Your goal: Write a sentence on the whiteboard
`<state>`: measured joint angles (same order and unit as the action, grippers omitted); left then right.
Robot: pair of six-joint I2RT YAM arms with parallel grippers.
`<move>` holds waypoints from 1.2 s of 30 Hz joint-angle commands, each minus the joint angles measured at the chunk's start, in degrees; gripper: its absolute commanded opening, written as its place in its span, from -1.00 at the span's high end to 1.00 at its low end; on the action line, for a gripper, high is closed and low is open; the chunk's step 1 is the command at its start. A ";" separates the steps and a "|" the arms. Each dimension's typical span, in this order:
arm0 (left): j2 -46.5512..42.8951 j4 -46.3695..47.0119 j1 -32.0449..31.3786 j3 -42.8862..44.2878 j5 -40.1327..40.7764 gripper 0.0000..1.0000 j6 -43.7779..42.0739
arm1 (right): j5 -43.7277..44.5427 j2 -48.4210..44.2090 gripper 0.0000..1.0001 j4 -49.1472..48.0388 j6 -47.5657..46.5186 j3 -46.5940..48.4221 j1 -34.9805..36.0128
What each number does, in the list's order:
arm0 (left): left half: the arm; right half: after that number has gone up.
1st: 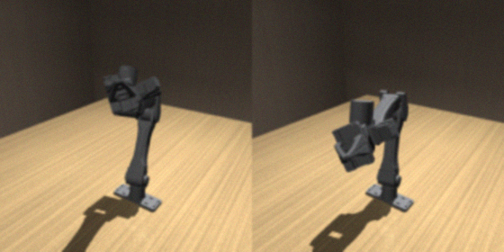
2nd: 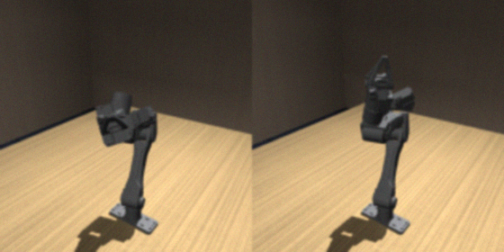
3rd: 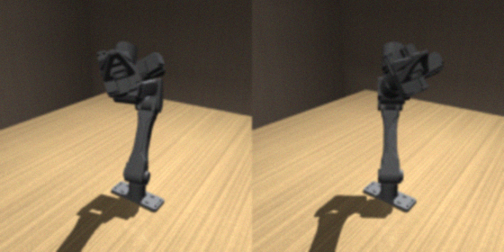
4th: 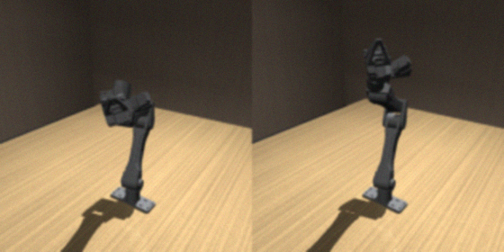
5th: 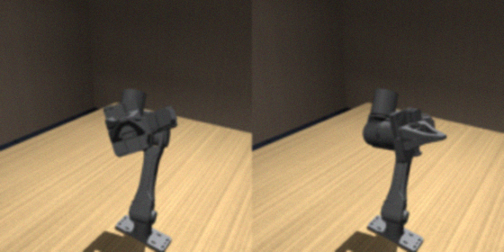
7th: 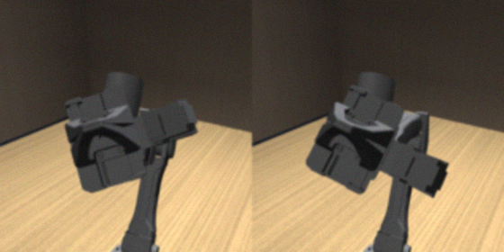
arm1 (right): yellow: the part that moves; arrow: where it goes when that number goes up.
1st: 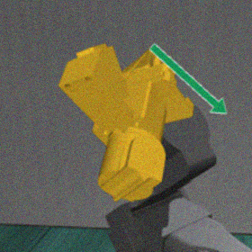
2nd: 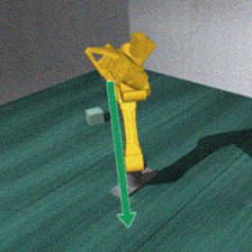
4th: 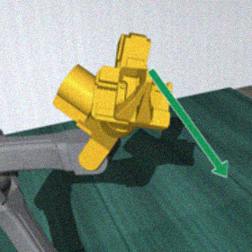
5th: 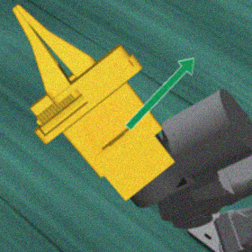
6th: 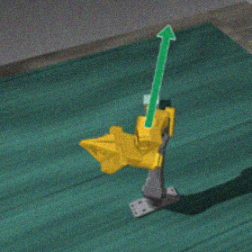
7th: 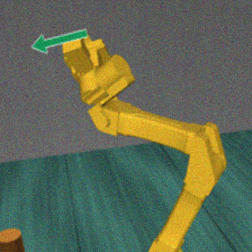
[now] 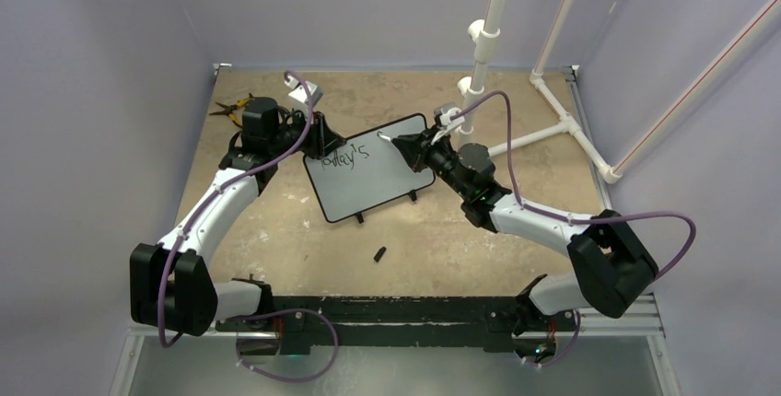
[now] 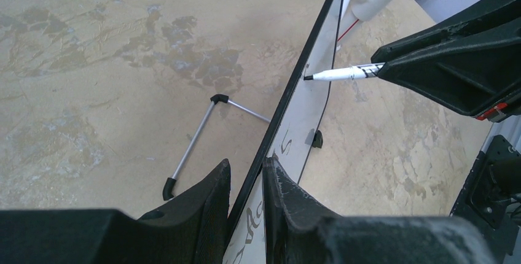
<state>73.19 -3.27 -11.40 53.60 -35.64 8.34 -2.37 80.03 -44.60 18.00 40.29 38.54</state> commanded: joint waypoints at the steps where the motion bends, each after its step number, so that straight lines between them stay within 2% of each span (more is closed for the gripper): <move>1: 0.82 -1.30 -0.49 -1.13 -0.40 0.55 -0.03 | 0.85 -0.76 1.00 1.82 0.05 -1.85 -0.31; 16: 0.41 -1.22 -0.55 -1.22 -0.67 0.55 0.10 | 0.92 -1.66 1.00 3.18 2.83 -6.22 -0.22; 28: 0.46 -1.13 -0.56 -1.30 -0.32 0.55 0.01 | -5.83 -1.99 1.00 0.87 1.62 -2.61 -0.27; 36: 0.73 -1.13 -0.55 -1.31 -0.21 0.55 0.07 | -2.52 -2.67 1.00 -1.47 1.36 -1.78 -0.22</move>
<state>73.19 -3.07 -11.44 53.56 -35.92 8.34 -6.13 78.98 -43.31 20.34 35.83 38.54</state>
